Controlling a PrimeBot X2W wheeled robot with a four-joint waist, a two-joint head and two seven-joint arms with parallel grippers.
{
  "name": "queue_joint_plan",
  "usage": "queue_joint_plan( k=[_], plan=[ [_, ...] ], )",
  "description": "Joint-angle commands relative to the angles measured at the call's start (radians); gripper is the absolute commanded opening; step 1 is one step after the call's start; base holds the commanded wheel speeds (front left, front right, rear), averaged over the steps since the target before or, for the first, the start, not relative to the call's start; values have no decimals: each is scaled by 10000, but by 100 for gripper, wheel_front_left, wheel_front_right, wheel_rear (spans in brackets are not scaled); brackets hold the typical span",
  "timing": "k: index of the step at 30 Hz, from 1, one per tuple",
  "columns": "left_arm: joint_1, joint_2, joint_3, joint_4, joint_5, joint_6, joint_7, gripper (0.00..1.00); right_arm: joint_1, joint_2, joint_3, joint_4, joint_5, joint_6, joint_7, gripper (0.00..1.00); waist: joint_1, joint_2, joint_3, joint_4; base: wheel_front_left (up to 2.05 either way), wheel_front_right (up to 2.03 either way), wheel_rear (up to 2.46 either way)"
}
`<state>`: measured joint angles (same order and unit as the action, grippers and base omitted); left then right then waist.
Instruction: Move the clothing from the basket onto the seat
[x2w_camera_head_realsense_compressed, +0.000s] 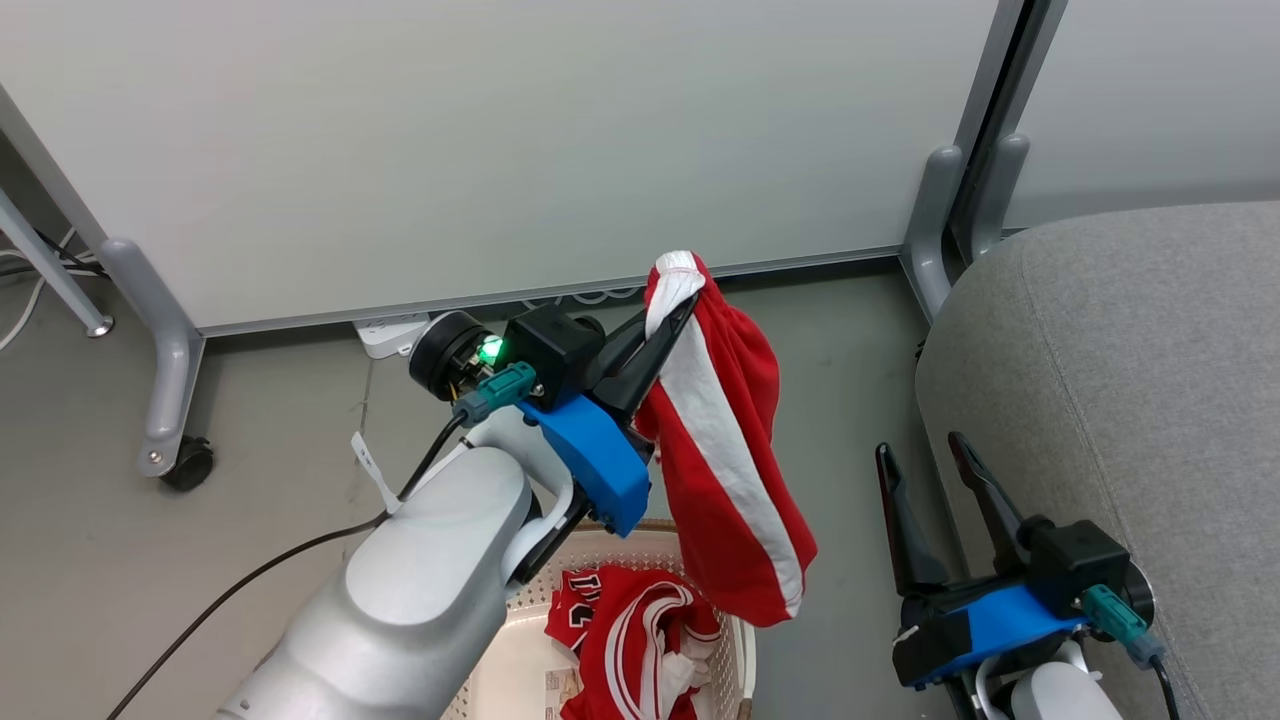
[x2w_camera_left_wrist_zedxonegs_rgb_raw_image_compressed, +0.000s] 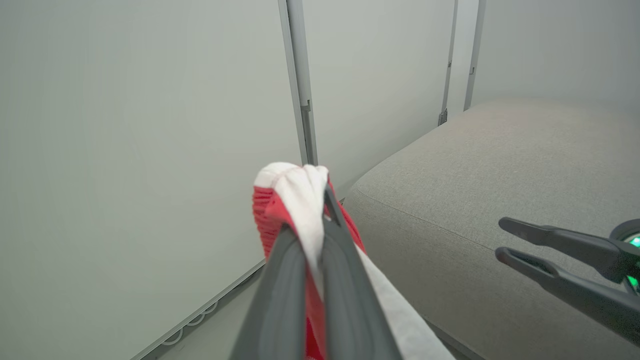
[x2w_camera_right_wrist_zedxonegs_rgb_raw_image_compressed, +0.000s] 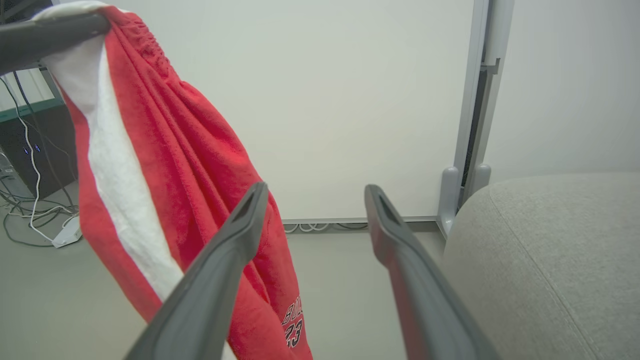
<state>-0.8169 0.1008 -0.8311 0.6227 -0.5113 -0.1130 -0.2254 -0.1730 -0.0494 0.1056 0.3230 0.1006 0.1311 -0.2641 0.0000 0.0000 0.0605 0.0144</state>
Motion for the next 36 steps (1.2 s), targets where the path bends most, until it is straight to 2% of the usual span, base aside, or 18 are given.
queue_joint_plan(
  k=[1, 8, 21, 28, 36],
  plan=[
    [95, 65, -7, -84, -66, 76, 24, 0, 105, -16, 113, -65, 80, -7, -7, 100, 0, 0, 20, 19, 0, 0, 0],
    [126, 165, -10, -214, -145, 119, 102, 0, -136, -16, 813, -240, -18, -7, -7, 100, 0, 0, 76, 88, 0, 0, 0],
    [-115, 224, -55, -311, -166, 214, 56, 0, -1735, -19, 3005, 118, -258, -7, -7, 100, 0, 0, 405, 281, 0, 0, 0],
    [-296, 68, -152, -431, -210, 173, 12, 0, -3029, -15, 3626, 1053, -288, -7, -7, 100, 0, 0, 699, 470, 0, 0, 0],
    [-506, -89, -365, -723, -163, 146, -5, 0, -3982, -16, 3710, 2772, -145, -7, -7, 100, 0, 0, 990, 820, 0, 0, 0]
  ],
)
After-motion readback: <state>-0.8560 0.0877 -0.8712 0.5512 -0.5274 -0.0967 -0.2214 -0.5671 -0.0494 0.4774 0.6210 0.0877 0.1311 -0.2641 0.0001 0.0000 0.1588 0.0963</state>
